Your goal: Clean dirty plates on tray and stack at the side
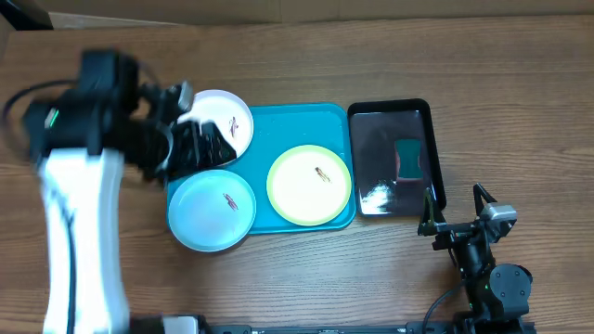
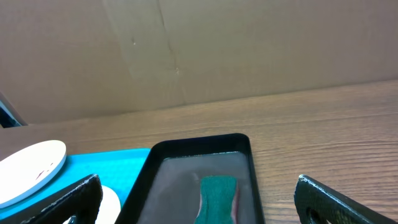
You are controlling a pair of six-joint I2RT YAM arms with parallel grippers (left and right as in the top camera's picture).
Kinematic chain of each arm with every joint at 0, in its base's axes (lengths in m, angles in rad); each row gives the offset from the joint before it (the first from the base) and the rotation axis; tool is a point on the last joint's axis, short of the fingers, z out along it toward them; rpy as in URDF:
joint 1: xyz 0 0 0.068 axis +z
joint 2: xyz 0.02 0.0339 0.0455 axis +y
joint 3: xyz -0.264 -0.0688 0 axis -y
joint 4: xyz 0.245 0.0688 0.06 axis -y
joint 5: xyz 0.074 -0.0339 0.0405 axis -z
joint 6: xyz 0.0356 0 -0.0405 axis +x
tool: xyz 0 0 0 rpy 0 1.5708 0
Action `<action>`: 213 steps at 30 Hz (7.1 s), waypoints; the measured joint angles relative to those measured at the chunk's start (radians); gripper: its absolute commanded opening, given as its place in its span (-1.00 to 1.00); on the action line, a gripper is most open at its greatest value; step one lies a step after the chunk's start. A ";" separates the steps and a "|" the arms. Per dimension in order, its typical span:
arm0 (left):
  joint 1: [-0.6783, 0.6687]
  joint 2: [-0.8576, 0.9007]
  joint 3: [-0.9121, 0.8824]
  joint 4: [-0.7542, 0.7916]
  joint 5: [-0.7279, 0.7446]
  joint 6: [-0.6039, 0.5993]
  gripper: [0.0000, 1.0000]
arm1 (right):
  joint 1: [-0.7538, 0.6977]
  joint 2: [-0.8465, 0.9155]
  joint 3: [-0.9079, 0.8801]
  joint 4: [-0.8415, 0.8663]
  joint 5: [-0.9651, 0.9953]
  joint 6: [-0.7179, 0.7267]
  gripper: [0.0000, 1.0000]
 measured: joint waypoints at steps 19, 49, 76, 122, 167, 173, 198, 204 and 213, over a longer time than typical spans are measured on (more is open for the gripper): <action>-0.341 0.181 -0.024 -0.003 -0.301 -0.141 -0.29 | 0.000 0.000 0.000 0.000 0.000 0.000 1.00; -0.400 0.180 -0.093 0.102 -0.451 -0.457 -0.17 | 0.000 0.000 0.000 0.001 0.000 0.000 1.00; -0.459 0.180 -0.600 0.626 -0.447 -0.735 -0.23 | 0.000 0.000 0.000 0.001 0.000 0.000 1.00; -0.536 0.180 -0.704 0.763 -0.554 -0.803 -0.52 | 0.000 0.000 0.000 0.001 0.000 0.000 1.00; -0.536 0.180 -0.776 0.863 -0.595 -0.809 -0.92 | 0.000 0.000 0.000 0.000 0.000 0.000 1.00; -0.536 0.180 -0.782 0.881 -0.603 -0.811 -0.58 | 0.000 0.000 0.000 0.000 0.000 0.000 1.00; -0.536 0.177 -0.814 0.942 -0.607 -0.813 -0.92 | 0.000 0.000 0.000 0.004 -0.018 0.001 1.00; -0.536 0.177 -0.814 0.944 -0.608 -0.813 -0.91 | 0.000 0.000 0.001 -0.013 -0.062 0.061 1.00; -0.536 0.177 -0.814 0.950 -0.608 -0.813 -0.91 | 0.000 0.217 0.366 -0.295 -0.093 0.101 1.00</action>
